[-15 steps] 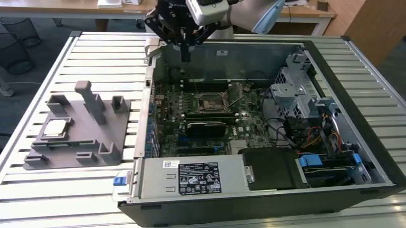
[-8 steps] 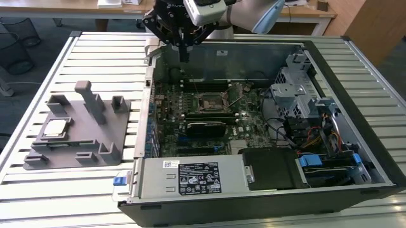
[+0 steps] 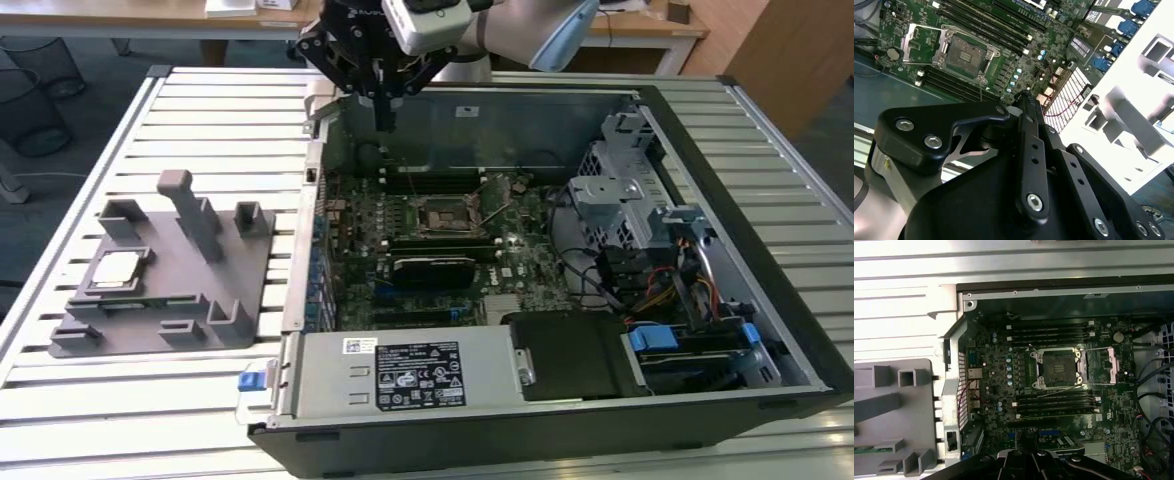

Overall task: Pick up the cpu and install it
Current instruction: 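Reach for the cpu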

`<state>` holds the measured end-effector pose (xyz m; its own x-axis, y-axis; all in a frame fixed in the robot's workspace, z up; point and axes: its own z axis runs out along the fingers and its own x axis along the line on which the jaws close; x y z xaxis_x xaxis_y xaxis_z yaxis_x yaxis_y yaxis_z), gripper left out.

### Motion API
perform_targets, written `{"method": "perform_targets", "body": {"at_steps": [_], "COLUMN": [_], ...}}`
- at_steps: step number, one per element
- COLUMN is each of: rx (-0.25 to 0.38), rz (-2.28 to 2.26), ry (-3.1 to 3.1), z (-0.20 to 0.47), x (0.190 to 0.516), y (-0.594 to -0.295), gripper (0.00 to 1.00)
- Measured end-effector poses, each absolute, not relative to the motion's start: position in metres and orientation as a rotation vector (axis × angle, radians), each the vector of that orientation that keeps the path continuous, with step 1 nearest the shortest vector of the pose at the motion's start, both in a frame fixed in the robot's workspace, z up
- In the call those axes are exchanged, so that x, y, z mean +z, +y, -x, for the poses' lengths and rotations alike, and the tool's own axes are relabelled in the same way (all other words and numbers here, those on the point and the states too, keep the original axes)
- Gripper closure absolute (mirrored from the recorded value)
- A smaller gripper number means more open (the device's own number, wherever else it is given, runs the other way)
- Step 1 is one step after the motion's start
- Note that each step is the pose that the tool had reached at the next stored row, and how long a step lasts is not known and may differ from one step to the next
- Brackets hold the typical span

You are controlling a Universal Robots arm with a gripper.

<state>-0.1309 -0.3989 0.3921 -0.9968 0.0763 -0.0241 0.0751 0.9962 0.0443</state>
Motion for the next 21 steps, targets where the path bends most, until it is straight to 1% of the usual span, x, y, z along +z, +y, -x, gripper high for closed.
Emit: {"method": "perform_targets", "body": {"at_steps": [21], "rx": [0.068], "rz": [-0.118], "ry": [3.113], "z": [0.1383], "x": [0.3908], "y": [-0.3989], "gripper": [0.89]}}
